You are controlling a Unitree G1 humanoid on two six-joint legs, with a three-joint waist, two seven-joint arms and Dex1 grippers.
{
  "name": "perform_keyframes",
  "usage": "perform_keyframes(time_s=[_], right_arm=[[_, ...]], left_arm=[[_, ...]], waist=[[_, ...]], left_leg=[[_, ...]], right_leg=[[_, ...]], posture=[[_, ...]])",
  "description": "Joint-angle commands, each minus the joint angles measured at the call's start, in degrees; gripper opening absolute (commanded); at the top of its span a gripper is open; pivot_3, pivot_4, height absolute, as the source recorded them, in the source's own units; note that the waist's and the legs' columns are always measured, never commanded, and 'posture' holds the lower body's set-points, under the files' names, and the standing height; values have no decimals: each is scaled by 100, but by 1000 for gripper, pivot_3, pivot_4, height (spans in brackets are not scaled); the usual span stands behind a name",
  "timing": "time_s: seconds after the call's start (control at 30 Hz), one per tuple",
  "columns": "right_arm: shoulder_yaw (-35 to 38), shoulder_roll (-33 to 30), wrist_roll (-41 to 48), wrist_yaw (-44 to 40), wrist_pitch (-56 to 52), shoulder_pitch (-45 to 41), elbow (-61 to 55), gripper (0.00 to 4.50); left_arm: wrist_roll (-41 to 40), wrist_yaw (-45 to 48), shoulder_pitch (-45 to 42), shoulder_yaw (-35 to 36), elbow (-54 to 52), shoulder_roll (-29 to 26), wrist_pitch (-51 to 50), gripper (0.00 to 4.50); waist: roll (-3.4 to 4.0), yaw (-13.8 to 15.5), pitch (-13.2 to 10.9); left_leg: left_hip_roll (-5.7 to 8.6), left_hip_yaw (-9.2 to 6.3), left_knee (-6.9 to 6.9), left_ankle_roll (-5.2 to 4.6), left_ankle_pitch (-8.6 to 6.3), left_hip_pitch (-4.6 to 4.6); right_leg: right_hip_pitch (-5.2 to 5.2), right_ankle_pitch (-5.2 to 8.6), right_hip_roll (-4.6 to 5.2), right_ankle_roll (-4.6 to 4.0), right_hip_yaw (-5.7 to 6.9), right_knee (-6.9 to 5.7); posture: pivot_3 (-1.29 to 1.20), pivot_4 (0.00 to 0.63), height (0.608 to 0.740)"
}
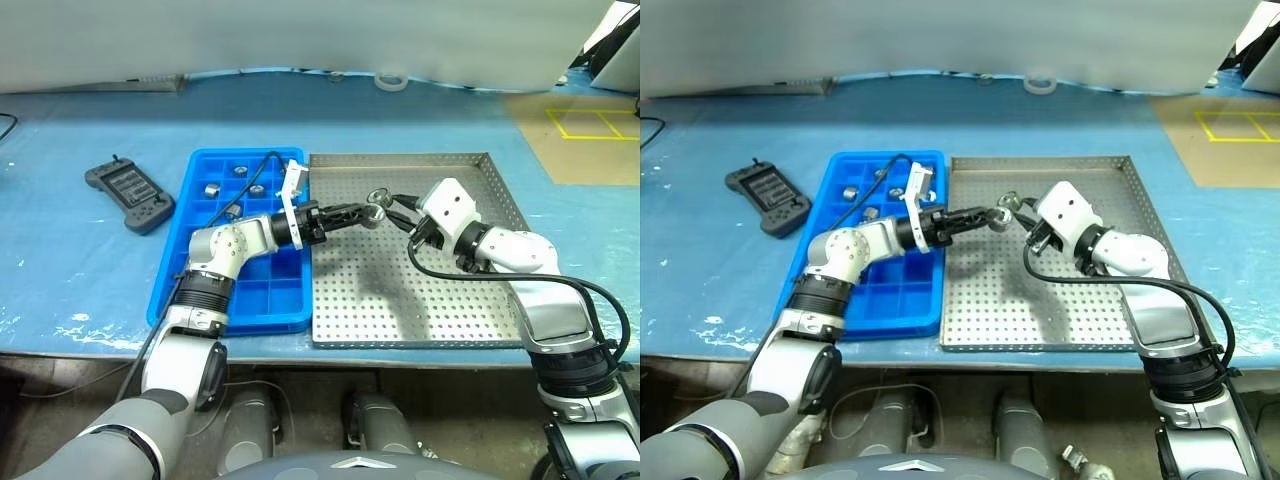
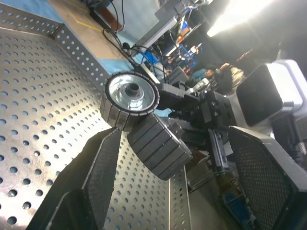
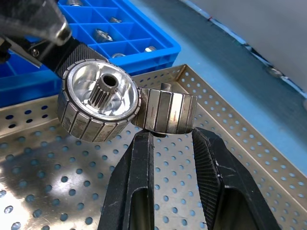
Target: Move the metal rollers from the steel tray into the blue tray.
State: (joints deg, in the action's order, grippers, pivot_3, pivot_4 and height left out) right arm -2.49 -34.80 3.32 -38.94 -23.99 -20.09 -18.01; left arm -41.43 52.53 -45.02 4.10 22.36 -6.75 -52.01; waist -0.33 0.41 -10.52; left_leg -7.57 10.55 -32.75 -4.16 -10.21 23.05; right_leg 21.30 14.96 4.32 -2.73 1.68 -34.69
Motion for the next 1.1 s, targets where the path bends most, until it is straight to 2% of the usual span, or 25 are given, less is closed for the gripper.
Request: perform_keyframes(time_s=[0.03,0.3,0.67,0.77,0.87,1.0,1.1], right_arm=[[157,-89,-28,93,141,-48,-368,789],[65,-79,-35,135,146,-117,-426,789],[-14,-52,-43,137,188,-155,-394,789],[-30,-51,-44,134,194,-162,-389,789],[-46,-50,-43,135,202,-168,-382,789],[-74,-31,-52,127,206,-159,-388,789],[-99,-21,-60,119,196,-136,-424,789]], left_arm=[[-159,-109,-86,214,42,9,-173,3709],[-268,10,-85,122,5,193,-619,3709],[-141,-96,-92,160,162,286,-538,3709],[-96,-82,-68,131,154,294,-468,3090],[43,-140,-47,38,174,294,-375,2119],[139,-69,-2,-42,179,318,-175,2069],[31,-51,-2,74,205,364,-176,1523]], waist=[[0,-14,0],[0,-42,0],[0,-78,0],[0,-77,0],[0,-78,0],[0,-81,0],[0,-83,0]], left_leg=[[0,0,0,0,0,-1],[1,0,-15,-14,-8,10],[0,0,-17,-13,-8,9],[0,0,-18,-14,-8,8],[0,0,-18,-14,-8,8],[0,0,-19,-15,-8,8],[0,0,-20,-15,-9,8]], right_leg=[[-1,0,0,0,0,0],[-3,0,2,0,1,3],[-4,0,2,0,1,1],[-5,0,2,0,1,2],[-4,0,2,0,1,1],[-6,0,2,0,1,1],[-6,0,2,0,1,1]], posture=[[-260,150,740],[-264,150,740],[-257,150,740],[-256,150,740],[-253,150,740],[-253,150,740],[-253,150,740]])
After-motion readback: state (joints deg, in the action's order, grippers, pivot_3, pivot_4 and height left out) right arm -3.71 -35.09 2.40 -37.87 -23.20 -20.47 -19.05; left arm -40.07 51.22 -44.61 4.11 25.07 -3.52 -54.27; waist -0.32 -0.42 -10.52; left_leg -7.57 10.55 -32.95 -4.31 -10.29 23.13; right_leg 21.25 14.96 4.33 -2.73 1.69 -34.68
